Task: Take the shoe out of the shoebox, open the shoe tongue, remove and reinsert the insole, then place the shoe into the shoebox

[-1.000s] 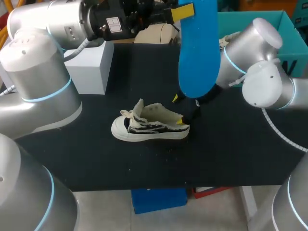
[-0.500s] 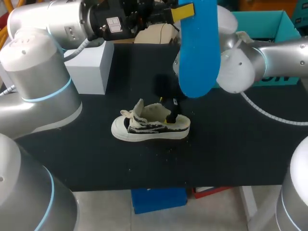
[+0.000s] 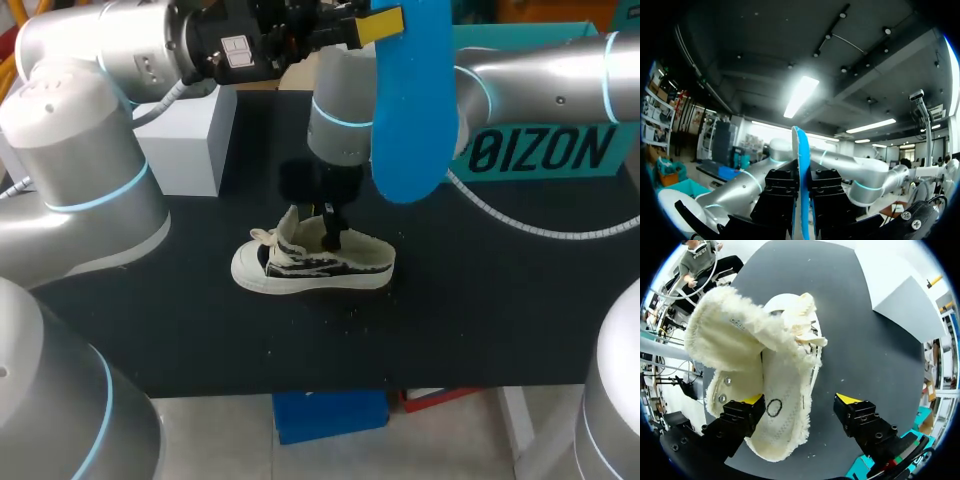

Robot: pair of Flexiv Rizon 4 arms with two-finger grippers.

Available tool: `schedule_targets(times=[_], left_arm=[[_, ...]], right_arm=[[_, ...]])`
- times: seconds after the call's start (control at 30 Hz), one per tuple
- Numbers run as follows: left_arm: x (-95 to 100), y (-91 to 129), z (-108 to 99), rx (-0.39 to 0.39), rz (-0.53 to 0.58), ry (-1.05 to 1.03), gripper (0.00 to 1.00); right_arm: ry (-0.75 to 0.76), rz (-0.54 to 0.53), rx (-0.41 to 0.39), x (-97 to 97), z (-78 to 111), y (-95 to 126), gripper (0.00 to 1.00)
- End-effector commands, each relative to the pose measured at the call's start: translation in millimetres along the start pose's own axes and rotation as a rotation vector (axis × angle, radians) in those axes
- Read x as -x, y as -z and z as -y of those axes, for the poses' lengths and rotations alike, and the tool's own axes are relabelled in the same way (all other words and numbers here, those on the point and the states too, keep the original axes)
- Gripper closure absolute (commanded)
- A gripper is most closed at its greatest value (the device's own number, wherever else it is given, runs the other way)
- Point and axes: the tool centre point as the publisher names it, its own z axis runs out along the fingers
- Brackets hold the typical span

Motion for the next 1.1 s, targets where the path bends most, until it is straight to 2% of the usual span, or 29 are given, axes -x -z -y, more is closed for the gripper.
schedule_targets(times=[0.03,0.13,0.23,0.27,0.4,0.43,1.1], left_arm=[[-0.5,-0.9,-0.8,-0.001,0.003,-0.002,1.0],[-0.5,-0.9,-0.8,-0.001,0.003,-0.002,1.0],[-0.5,-0.9,-0.8,-0.001,0.003,-0.002,1.0],[-0.5,-0.9,-0.8,-0.001,0.003,-0.002,1.0],[-0.5,-0.9,-0.8,-0.001,0.003,-0.002,1.0],[-0.5,-0.9,-0.8,-0.001,0.003,-0.002,1.0],[-0.5,-0.9,-0.8,-0.001,0.003,-0.002,1.0]], right_arm=[[-0.007,-0.008,-0.144,4.9,-3.4,-5.4,0.23],[-0.013,-0.012,-0.143,4.3,-2.6,-6.2,0.25],[-0.016,-0.018,-0.145,4.0,-0.2,-10.1,0.41],[-0.016,-0.019,-0.145,3.6,0.1,-11.0,0.51],[-0.015,-0.028,-0.15,0.3,0.8,-13.8,0.64],[-0.013,-0.03,-0.146,0.2,2.4,-15.2,1.0],[-0.013,-0.03,-0.146,0.2,2.4,-15.2,1.0]])
